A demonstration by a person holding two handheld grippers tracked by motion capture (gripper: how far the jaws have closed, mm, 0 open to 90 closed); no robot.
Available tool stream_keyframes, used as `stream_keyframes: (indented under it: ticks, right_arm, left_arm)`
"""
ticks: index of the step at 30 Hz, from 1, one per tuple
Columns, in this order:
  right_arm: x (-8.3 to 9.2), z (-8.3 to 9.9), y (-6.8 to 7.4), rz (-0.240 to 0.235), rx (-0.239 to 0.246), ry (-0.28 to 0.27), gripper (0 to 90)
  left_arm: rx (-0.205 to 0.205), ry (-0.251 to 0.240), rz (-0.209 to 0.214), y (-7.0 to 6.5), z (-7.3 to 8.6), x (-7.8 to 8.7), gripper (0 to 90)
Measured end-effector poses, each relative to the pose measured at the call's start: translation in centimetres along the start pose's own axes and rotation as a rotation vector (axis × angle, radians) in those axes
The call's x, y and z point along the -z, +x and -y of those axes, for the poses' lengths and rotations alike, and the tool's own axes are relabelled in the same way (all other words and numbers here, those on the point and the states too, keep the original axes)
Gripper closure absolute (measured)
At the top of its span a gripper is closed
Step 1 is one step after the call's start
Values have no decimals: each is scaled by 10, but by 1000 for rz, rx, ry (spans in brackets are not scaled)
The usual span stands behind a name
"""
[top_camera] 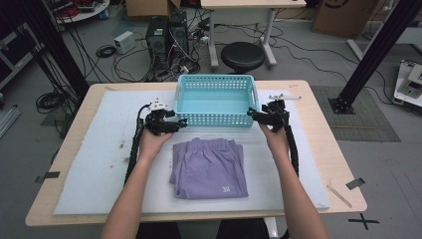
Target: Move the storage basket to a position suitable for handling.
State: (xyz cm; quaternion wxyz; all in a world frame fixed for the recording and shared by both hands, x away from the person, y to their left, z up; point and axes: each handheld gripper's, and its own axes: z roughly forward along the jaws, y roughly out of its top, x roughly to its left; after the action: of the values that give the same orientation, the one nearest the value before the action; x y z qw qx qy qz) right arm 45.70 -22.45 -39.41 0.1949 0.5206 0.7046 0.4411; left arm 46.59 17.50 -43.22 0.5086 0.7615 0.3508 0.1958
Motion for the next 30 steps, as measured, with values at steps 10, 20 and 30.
stream_keyframes:
  ticks: [10,20,30]
  right_arm:
    - [-12,-5,0,45,-18,51,513]
    - [-13,-4,15,57,18,61,515]
    - [-3,8,43,1,77,75,522]
  left_arm:
    - [-1,-17,20,4,2,2,391]
    - [-13,22,4,5,1,19,395]
    - [-33,-22,-18,-3,27,61,429]
